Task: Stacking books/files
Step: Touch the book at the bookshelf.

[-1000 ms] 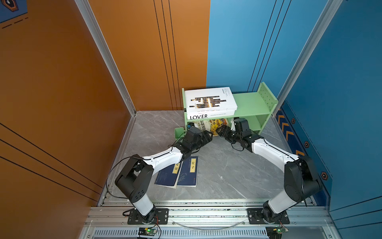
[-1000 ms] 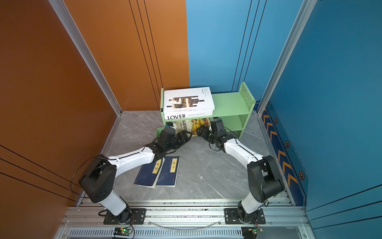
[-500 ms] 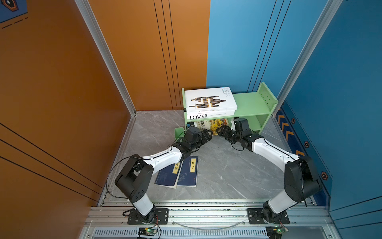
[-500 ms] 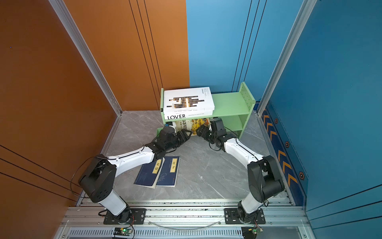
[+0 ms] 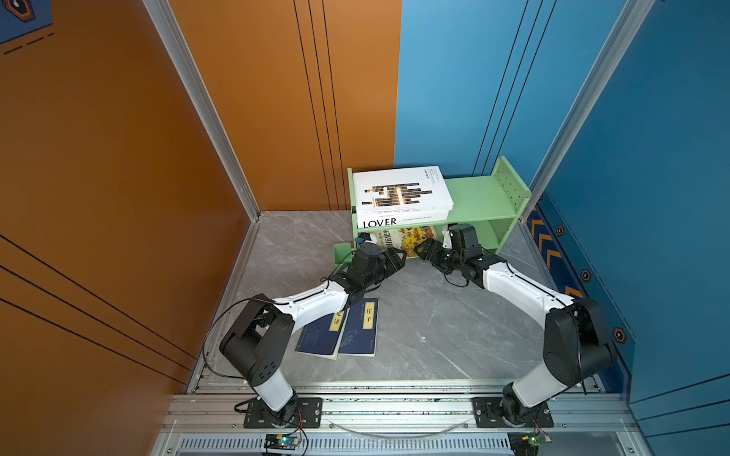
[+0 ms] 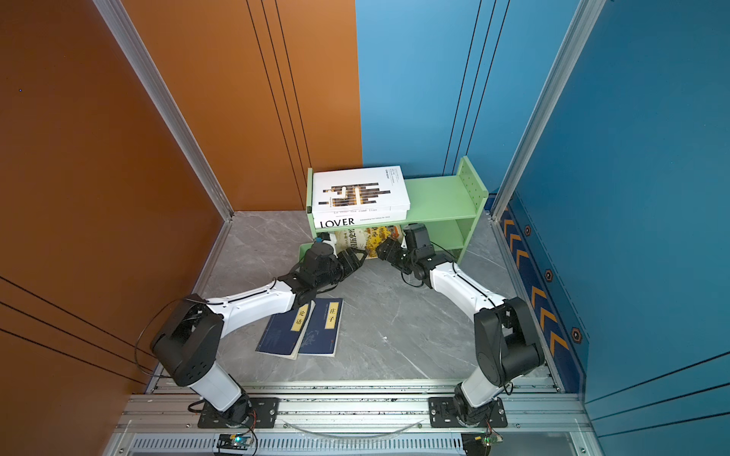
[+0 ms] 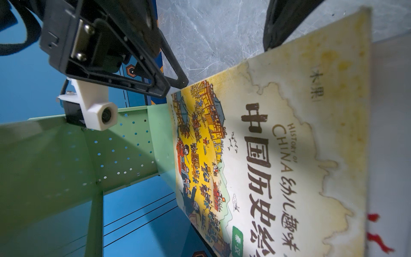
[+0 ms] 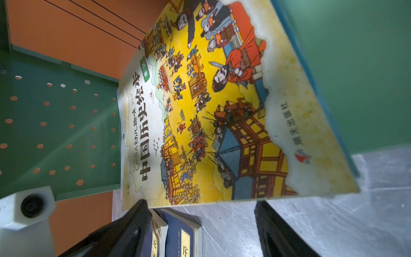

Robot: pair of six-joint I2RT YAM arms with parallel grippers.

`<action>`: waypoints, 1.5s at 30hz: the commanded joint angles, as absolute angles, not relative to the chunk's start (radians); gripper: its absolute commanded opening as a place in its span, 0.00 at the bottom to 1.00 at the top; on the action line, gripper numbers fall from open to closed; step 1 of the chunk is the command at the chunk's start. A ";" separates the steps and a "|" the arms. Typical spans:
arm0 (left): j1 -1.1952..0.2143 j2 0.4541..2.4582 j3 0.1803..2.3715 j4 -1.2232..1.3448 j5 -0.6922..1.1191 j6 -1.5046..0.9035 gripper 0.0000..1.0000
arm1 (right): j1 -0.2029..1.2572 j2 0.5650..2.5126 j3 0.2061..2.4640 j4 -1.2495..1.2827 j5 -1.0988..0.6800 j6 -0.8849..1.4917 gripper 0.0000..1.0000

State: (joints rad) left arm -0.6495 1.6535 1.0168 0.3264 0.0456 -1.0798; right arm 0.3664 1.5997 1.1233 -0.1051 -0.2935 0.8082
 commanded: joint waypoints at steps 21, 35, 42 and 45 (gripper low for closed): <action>-0.622 1.653 0.996 0.341 0.020 -1.078 0.73 | 0.361 1.545 1.215 -0.134 -0.302 0.749 0.77; -0.620 1.633 0.974 0.345 0.002 -1.071 0.73 | 0.360 1.575 1.238 -0.109 -0.305 0.743 0.77; -0.616 1.621 0.968 0.345 -0.004 -1.063 0.73 | 0.359 1.591 1.250 -0.106 -0.300 0.734 0.77; -0.611 1.619 0.965 0.345 -0.003 -1.064 0.73 | 0.359 1.600 1.259 -0.102 -0.302 0.735 0.76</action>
